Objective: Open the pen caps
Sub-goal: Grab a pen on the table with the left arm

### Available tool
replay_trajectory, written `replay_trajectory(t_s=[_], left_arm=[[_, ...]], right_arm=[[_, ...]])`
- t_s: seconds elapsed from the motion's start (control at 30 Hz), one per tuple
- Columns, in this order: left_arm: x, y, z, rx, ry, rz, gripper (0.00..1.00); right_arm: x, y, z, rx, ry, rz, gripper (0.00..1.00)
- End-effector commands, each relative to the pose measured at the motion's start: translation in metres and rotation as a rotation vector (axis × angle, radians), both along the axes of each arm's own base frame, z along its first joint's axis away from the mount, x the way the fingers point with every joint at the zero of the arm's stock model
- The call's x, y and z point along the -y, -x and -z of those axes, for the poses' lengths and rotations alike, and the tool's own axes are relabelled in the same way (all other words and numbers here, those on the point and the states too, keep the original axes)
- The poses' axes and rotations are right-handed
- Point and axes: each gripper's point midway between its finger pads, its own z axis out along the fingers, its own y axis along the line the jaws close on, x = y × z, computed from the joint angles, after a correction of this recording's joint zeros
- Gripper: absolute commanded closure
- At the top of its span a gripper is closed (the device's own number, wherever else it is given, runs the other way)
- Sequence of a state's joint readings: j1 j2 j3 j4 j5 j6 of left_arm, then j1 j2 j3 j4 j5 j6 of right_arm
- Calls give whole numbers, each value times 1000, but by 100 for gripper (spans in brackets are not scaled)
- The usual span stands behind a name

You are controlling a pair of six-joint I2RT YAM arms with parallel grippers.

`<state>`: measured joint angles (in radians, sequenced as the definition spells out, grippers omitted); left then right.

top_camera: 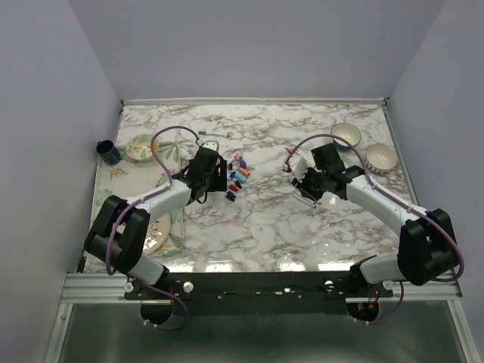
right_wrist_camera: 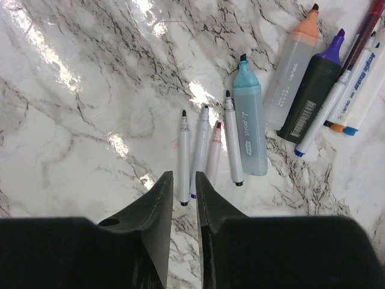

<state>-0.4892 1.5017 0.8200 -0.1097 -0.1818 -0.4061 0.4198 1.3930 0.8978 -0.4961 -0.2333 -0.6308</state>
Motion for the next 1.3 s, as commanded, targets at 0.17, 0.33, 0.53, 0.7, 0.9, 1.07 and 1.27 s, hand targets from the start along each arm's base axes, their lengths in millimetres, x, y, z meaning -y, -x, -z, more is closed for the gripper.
replay_trajectory(t_s=[0.17,0.33,0.53,0.7,0.9,1.07,1.27], left_arm=[[6,-21,-1,-23,-22,28,21],[6,-40,-7,-28,-4,17,21],[12,-63,-9,-58,-15,36,29],[21,-72,-5,-107,-31,92,41],[25,-78,4,-159,-63,131,53],[19,-85,14,-204,-135,136,60],[15,-88,19,-226,-180,143,61]], right_arm=[[-5,-3,-13,19,-20,-27,72],[-6,-2,-12,15,-20,-30,72],[-6,-2,-12,16,-22,-32,72],[-6,-2,-13,17,-24,-35,72],[-6,-2,-13,16,-23,-37,72],[-7,-1,-13,14,-25,-38,72],[-6,-1,-11,10,-24,-39,72]])
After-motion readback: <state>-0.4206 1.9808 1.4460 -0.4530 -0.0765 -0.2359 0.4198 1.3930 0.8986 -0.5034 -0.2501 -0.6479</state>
